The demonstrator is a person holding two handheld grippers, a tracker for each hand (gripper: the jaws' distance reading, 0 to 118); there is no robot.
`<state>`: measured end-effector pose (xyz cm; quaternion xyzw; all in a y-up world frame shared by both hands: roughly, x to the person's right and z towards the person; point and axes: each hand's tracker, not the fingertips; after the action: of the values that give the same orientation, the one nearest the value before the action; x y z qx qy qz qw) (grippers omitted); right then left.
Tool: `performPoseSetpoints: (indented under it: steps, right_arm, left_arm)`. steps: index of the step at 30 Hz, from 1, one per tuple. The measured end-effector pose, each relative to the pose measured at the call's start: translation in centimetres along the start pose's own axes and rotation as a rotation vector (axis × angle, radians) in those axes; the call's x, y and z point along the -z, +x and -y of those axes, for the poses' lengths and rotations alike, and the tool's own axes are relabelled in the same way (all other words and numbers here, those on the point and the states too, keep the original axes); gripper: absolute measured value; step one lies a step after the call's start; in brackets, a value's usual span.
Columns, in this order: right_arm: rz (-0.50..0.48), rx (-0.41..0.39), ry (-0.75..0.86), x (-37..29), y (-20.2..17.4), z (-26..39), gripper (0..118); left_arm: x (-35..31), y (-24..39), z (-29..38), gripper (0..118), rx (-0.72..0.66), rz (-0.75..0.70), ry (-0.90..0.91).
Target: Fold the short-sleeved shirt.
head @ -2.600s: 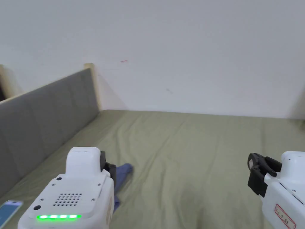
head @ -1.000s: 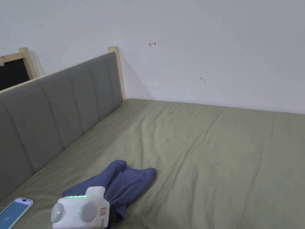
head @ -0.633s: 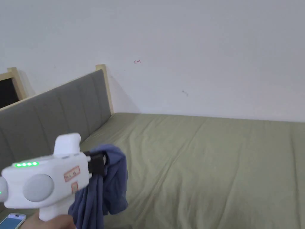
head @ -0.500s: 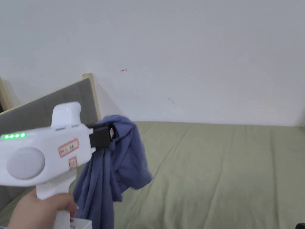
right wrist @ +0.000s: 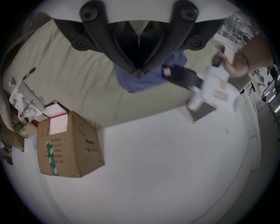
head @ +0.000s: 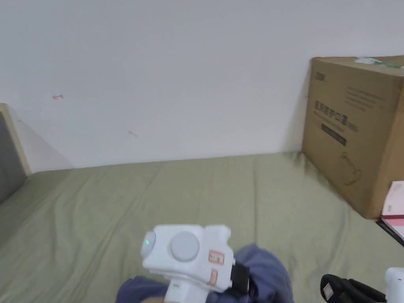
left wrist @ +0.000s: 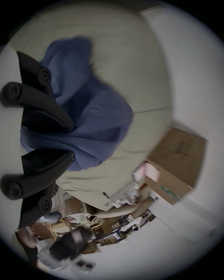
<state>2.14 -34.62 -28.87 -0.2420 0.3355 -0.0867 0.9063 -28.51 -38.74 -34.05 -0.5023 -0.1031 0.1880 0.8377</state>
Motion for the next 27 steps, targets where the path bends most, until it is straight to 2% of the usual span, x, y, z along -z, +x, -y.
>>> performPoseSetpoints:
  steps: [1,2,3,4,5,7,10,13,18,20,22,24,26,27]
  right_arm:
    - [0.021,0.012,-0.037,0.2,0.7,0.5,0]
    - [0.041,0.025,-0.061,0.4,1.2,0.9,0]
    - [0.061,0.040,-0.087,0.6,1.9,1.4,0]
    - [0.071,0.055,-0.107,0.7,2.5,1.9,0]
    - [0.076,0.070,-0.119,0.8,3.0,2.3,0]
    - [0.078,0.083,-0.134,1.1,3.7,2.9,0]
    - [0.084,0.078,-0.143,1.5,3.8,2.9,0]
    - [0.070,0.071,-0.122,1.6,3.1,1.8,0]
    - [0.027,0.008,-0.023,0.6,0.6,-0.9,0]
    - [0.016,-0.011,0.051,-0.1,-0.4,-1.7,0]
    - [0.033,-0.046,0.150,-0.8,-1.5,-2.1,0]
    - [0.047,-0.072,0.258,-1.3,-2.3,-1.9,0]
    - [0.062,-0.085,0.323,-1.6,-2.8,-1.7,0]
    - [0.071,-0.079,0.340,-1.6,-3.0,-1.5,0]
  left_arm:
    - [2.6,-0.9,1.0,17,-0.054,-0.007,-0.069]
    - [4.5,-1.5,1.9,29,-0.082,-0.008,-0.104]
    - [5.9,-2.0,2.7,53,-0.095,-0.026,-0.126]
    - [6.8,-2.3,3.3,84,-0.093,-0.042,-0.154]
    - [7.1,-2.3,4.1,84,-0.070,-0.059,-0.154]
    - [6.6,-2.5,4.7,100,-0.066,-0.026,-0.146]
    - [3.4,-2.5,4.0,99,-0.072,-0.003,-0.099]
    - [-2.1,-2.8,3.2,99,-0.055,-0.003,0.043]
    - [-12.3,-3.8,6.3,99,-0.092,-0.015,0.398]
    - [-15.5,-3.8,8.7,95,-0.075,-0.088,0.569]
    - [-18.0,-3.6,12.2,83,-0.045,-0.133,0.802]
    - [-19.2,-3.1,15.0,48,-0.013,-0.300,0.943]
    - [-19.2,-2.5,17.1,5,-0.002,-0.447,1.028]
    - [-19.2,-2.4,18.1,4,0.003,-0.457,1.056]
